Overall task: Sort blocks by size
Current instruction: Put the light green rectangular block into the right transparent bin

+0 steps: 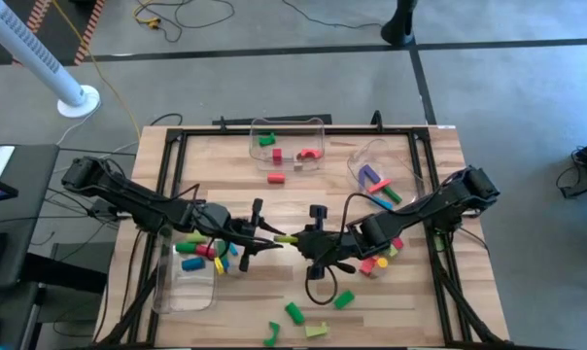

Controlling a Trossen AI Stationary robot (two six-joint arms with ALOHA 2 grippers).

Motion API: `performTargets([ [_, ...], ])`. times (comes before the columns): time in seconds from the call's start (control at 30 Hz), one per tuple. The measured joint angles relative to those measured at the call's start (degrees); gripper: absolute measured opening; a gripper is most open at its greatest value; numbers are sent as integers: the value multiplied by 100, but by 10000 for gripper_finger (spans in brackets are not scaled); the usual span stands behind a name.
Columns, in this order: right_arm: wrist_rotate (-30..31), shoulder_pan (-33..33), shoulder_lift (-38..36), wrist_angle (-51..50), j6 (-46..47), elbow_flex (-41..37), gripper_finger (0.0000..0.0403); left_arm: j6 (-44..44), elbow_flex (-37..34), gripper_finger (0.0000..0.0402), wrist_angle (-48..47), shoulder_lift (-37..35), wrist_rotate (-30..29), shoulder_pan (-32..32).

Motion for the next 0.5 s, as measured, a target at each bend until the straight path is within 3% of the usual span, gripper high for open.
performTargets([
  [0.27, 88, 4, -2, -49, 4, 0, 93, 126, 0, 63, 17, 0, -19, 1],
  [0.5, 100, 6, -9, -121, 19, 9, 93, 169, 0, 58, 72, 0, -29, 2],
])
